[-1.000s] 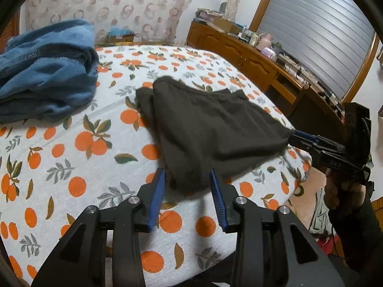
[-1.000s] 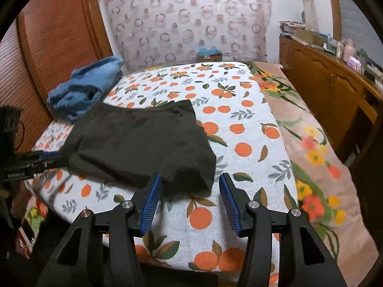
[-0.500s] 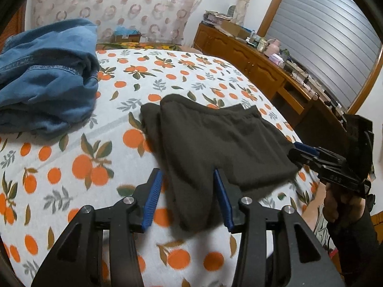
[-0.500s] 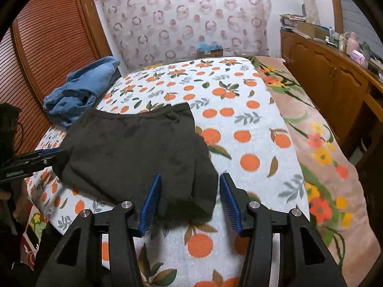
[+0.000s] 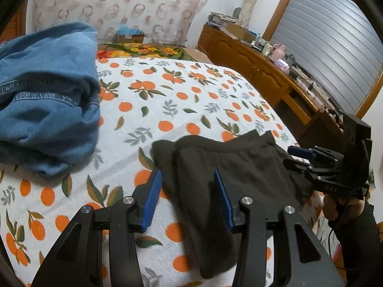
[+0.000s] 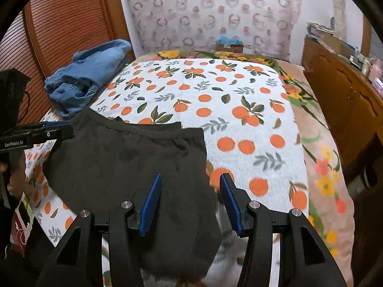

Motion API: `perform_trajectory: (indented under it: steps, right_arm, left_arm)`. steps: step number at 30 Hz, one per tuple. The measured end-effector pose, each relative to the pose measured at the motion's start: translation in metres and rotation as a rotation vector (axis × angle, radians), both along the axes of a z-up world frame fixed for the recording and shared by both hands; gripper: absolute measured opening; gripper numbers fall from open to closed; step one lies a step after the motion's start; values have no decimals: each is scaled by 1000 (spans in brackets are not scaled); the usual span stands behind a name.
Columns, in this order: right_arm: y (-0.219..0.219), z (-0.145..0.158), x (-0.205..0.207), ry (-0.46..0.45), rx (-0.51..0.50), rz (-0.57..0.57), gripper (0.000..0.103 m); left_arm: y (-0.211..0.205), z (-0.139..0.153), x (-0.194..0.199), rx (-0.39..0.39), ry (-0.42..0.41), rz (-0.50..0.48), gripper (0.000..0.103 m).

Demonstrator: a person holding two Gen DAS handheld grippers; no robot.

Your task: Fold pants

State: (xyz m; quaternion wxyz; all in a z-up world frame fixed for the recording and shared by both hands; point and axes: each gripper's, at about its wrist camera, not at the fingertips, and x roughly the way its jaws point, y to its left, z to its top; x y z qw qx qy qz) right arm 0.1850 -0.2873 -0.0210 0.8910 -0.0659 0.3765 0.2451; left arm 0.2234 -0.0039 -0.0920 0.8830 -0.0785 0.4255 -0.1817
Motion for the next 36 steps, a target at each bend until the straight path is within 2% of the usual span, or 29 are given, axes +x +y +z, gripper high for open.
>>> perform_trajectory:
  steps: [13, 31, 34, 36]
  right_arm:
    - [14, -4, 30, 21, -23, 36, 53]
    - [37, -7, 47, 28, -26, 111, 52]
    - [42, -7, 47, 28, -36, 132, 47]
    - [45, -7, 47, 34, -26, 148, 39]
  left_arm:
    - [-9, -13, 16, 83, 6, -5, 46]
    - [-12, -18, 16, 99, -12, -31, 46]
    - [-15, -18, 15, 94, -19, -57, 46]
    - [-18, -17, 16, 104, -23, -68, 45]
